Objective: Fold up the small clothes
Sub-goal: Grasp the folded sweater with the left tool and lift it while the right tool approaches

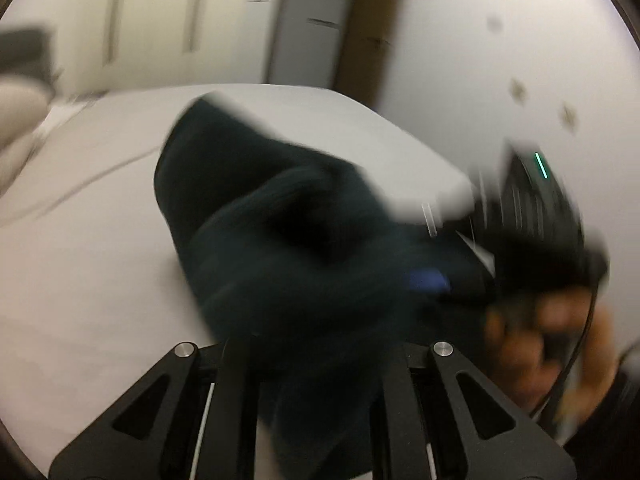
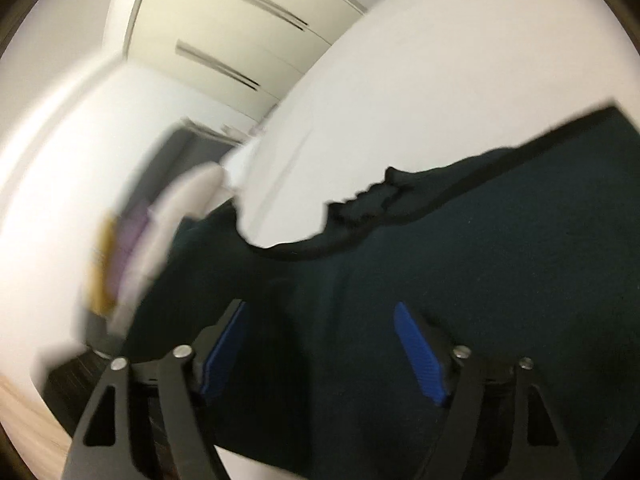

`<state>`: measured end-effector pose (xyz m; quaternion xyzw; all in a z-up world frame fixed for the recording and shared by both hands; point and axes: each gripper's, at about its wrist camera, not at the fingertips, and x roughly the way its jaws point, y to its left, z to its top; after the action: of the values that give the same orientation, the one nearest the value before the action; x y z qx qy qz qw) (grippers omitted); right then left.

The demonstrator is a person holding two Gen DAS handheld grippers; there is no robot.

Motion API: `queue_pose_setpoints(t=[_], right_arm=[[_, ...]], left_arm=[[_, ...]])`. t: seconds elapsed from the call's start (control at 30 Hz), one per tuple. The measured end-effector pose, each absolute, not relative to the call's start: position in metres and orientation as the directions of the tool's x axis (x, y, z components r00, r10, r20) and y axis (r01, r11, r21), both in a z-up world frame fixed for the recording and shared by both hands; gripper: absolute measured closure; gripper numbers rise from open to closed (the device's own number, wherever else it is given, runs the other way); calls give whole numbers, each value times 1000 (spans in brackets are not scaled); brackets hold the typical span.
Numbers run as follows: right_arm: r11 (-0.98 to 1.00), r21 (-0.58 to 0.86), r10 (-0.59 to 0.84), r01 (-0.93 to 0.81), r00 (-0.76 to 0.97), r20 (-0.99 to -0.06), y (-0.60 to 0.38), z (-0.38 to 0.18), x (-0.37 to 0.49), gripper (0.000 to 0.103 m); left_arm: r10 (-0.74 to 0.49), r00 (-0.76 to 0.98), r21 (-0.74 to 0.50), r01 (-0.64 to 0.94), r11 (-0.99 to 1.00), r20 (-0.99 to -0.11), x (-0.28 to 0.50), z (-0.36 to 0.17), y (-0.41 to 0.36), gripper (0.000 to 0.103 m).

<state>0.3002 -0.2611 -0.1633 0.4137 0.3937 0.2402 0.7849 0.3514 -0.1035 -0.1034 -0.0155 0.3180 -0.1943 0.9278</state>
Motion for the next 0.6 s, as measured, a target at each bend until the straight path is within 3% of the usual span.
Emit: queue_pose_setpoints(t=[0.13,0.47,0.53,0.6], right_arm=[[461,887,764,-42,528,-372,-280,-168,308,12],[565,824,718,39,469,-514,-257,-178,317,11],[566,823,710,45,481,-514,-253,-176,320,14],[614,788,682,40,476,-555,-248,-173,329,36]], left_arm=[[-352,695,-91,383,919,-627,348,-129,-136,92],[-336,717,-35,399,916,-610,330,-131,-135,92],[-327,719,1,415,910,-613,322,-132,-137,92],[-322,719,36,433,900,-616,308,-137,-142,92]])
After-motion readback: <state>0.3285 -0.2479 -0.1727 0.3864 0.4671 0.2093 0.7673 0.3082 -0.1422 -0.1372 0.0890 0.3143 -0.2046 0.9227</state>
